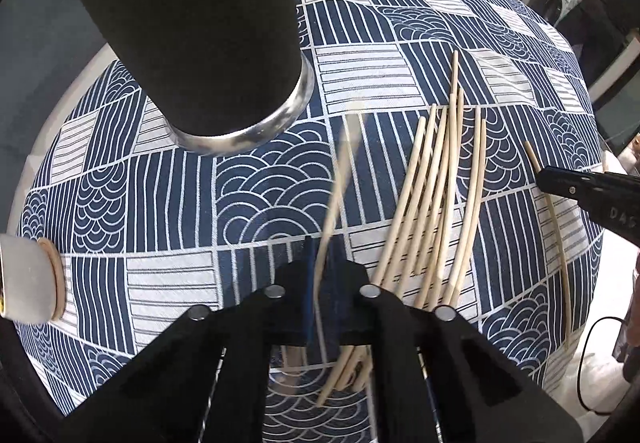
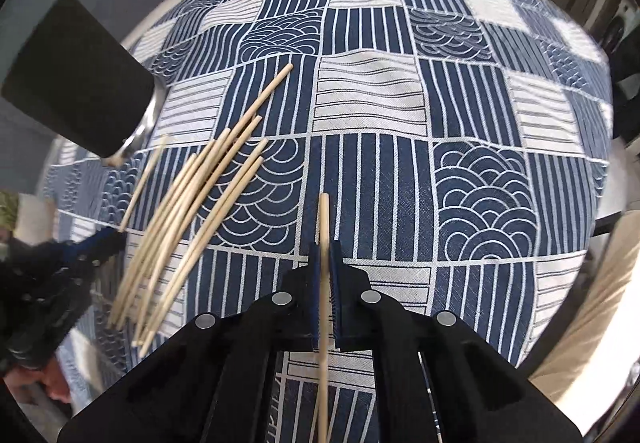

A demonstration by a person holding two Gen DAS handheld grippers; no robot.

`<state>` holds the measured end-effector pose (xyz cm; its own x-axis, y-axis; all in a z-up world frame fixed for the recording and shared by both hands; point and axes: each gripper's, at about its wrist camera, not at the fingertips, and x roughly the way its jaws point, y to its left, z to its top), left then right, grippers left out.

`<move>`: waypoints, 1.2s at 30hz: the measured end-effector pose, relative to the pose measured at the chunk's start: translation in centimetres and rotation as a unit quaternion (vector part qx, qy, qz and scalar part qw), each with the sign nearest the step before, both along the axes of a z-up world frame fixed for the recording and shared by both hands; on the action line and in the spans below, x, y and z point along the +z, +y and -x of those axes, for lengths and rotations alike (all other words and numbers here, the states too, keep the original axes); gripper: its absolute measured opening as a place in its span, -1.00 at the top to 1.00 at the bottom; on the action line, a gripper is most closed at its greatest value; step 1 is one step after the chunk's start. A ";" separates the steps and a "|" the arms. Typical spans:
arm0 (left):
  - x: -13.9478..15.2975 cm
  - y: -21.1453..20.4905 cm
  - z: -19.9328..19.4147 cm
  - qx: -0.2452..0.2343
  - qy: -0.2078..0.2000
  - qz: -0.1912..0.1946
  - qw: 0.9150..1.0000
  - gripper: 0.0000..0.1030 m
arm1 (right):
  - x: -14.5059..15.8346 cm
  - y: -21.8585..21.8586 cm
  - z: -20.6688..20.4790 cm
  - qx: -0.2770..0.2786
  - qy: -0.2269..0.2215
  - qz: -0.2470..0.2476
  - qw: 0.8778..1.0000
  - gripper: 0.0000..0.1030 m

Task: Organize utensils
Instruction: 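Close the left gripper on one wooden stick and lift it, then carry the stick over the black holder and drop it in with the left gripper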

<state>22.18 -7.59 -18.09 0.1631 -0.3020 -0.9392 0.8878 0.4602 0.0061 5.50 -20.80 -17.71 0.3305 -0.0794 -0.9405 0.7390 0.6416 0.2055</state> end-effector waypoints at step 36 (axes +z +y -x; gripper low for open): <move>7.9 2.9 8.6 0.343 -0.063 0.048 0.936 0.91 | 12.7 -4.1 -6.8 0.356 -0.167 0.055 0.918 0.91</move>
<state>13.55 -4.67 -10.15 0.4565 -0.1674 -0.8739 0.3779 0.9256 0.0201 12.33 -24.94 -5.06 0.6044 0.1807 -0.7759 0.0317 0.9677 0.2500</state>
